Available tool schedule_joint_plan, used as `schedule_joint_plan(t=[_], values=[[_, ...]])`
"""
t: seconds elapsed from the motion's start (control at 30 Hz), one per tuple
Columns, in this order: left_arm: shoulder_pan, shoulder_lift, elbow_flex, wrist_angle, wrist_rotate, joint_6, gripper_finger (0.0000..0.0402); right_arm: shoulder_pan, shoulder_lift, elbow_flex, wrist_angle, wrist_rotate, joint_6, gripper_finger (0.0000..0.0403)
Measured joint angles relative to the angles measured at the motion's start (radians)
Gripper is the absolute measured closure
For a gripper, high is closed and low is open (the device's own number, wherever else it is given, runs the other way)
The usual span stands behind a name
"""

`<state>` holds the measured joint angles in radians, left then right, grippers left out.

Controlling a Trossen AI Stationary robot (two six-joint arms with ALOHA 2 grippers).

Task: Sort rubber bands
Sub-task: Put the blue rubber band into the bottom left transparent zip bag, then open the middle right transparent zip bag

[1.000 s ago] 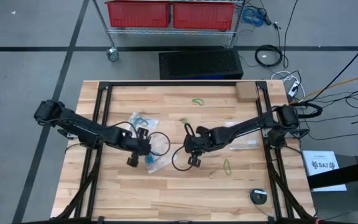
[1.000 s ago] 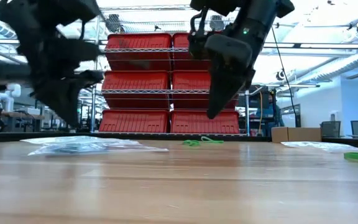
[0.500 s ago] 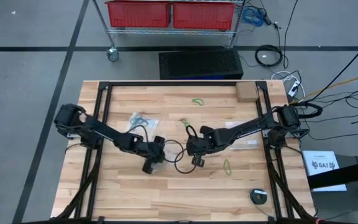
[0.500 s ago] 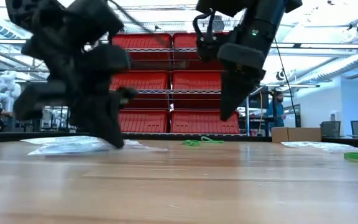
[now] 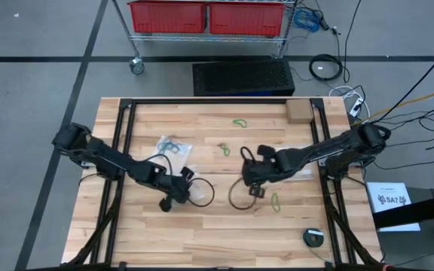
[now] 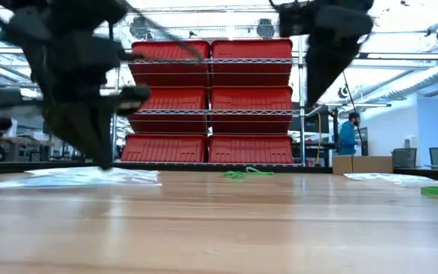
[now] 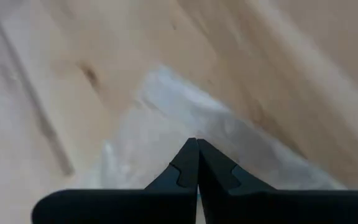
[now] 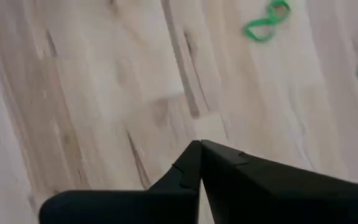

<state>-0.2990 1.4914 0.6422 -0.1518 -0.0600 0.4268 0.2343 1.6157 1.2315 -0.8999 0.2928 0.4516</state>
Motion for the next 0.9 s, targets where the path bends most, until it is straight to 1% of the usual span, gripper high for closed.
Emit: schedule_joint_plan(t=[0.07,0.17,0.23,0.3,0.37,0.43,0.57,0.63,0.77,0.83,0.9], values=[[-0.009,-0.045,0.001,-0.011,-0.004,-0.025,0.0396,0.021,-0.050,-0.041,-0.027,0.005,-0.002,0.0403],[-0.026,-0.092,0.001,-0.020,-0.004,-0.072,0.0396,0.073,-0.126,-0.166,-0.029,-0.007,0.045,0.0403],[-0.031,-0.120,0.001,-0.015,-0.005,-0.085,0.0396,0.113,-0.172,-0.271,-0.037,-0.013,0.154,0.0403],[-0.032,-0.141,-0.006,0.026,-0.004,-0.104,0.0396,0.161,-0.201,-0.374,-0.033,-0.030,0.288,0.0403],[-0.029,-0.157,-0.019,0.057,-0.006,-0.107,0.0396,0.214,-0.209,-0.458,-0.024,-0.034,0.415,0.0398],[-0.014,-0.174,-0.030,0.099,-0.008,-0.107,0.0396,0.263,-0.206,-0.515,-0.014,-0.033,0.493,0.0386],[0.049,-0.212,-0.089,0.253,-0.003,-0.125,0.0396,0.337,-0.179,-0.583,-0.011,-0.028,0.558,0.0340],[0.086,-0.224,-0.132,0.366,0.043,-0.132,0.0396,0.356,-0.164,-0.604,-0.010,-0.012,0.566,0.0312],[0.161,-0.234,-0.205,0.575,0.151,-0.150,0.0396,0.358,-0.136,-0.619,-0.016,0.023,0.556,0.0261],[0.195,-0.232,-0.224,0.594,0.182,-0.179,0.0396,0.359,-0.132,-0.620,-0.021,0.045,0.553,0.0246],[0.221,-0.233,-0.224,0.586,0.210,-0.201,0.0396,0.358,-0.130,-0.620,-0.024,0.063,0.550,0.0239]])
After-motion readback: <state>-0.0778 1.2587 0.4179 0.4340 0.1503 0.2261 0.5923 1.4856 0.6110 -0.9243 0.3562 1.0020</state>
